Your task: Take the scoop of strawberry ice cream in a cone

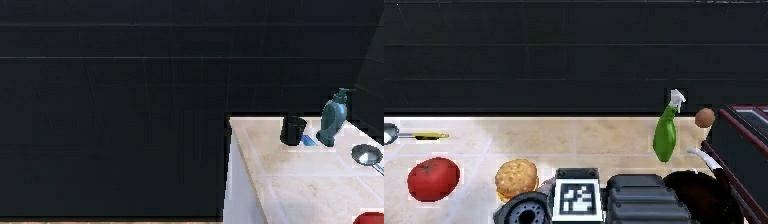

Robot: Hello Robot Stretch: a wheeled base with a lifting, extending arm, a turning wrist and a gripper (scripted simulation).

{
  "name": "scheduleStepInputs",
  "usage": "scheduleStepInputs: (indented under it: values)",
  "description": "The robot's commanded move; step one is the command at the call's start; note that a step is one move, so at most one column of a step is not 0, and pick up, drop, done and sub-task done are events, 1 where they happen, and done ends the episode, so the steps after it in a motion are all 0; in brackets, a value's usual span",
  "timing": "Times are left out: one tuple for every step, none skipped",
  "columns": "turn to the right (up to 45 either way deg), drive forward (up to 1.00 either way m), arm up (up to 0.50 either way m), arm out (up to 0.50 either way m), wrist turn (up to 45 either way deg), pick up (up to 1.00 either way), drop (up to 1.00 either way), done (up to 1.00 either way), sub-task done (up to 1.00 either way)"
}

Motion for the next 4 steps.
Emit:
scheduleStepInputs:
  values:
    - [0.0, 0.00, 0.00, 0.00, 45.0, 0.00, 0.00, 0.00, 0.00]
    - [0.0, 0.00, 0.00, 0.00, 45.0, 0.00, 0.00, 0.00, 0.00]
    - [0.0, 0.00, 0.00, 0.00, 39.0, 0.00, 0.00, 0.00, 0.00]
    - [0.0, 0.00, -0.14, 0.00, 0.0, 0.00, 0.00, 0.00, 0.00]
